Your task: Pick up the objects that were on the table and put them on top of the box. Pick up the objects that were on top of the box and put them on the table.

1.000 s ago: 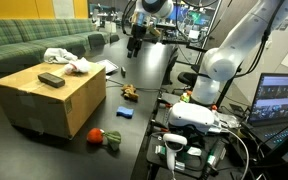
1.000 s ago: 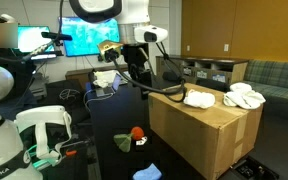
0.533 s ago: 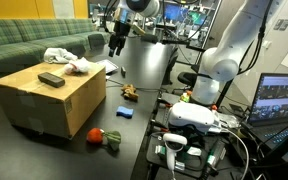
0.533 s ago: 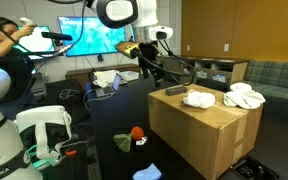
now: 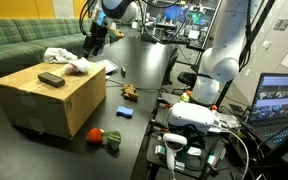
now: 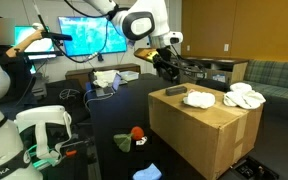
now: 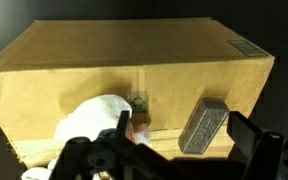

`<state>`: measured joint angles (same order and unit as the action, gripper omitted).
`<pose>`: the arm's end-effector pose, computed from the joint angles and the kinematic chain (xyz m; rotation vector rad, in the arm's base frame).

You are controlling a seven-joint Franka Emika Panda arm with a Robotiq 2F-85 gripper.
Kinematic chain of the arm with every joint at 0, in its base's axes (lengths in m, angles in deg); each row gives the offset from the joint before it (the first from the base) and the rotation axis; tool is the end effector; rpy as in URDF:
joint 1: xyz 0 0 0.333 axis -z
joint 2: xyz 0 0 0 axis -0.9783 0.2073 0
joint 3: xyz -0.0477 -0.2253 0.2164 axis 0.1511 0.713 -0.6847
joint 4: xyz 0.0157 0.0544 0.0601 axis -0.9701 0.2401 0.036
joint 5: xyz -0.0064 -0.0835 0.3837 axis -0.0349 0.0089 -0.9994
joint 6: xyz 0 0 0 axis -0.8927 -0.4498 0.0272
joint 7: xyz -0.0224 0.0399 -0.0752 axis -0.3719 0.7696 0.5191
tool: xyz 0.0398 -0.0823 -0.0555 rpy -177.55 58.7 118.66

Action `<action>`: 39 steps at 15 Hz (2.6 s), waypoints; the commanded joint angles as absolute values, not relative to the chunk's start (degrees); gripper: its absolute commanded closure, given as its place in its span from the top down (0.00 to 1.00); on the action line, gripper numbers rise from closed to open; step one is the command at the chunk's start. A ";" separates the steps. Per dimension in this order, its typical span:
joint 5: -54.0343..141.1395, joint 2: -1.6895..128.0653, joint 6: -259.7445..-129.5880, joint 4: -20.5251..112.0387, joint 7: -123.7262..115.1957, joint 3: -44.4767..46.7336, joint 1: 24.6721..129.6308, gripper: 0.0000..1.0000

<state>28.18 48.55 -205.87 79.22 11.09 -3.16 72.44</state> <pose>0.5604 0.0553 0.4021 -2.9613 -0.1936 -0.4795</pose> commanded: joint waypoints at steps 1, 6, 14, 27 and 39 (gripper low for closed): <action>29.63 55.74 -210.28 72.59 9.47 -5.22 72.95 1.00; 34.30 62.70 -215.19 67.85 7.91 -6.15 72.72 1.00; 44.35 67.37 -218.40 63.98 1.62 -3.42 71.44 1.00; 51.56 76.25 -221.25 60.41 -2.84 0.66 71.50 1.00; 48.07 77.59 -217.61 59.33 1.70 -1.81 75.57 0.36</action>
<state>49.89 79.07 -220.41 58.90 -1.19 0.38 73.63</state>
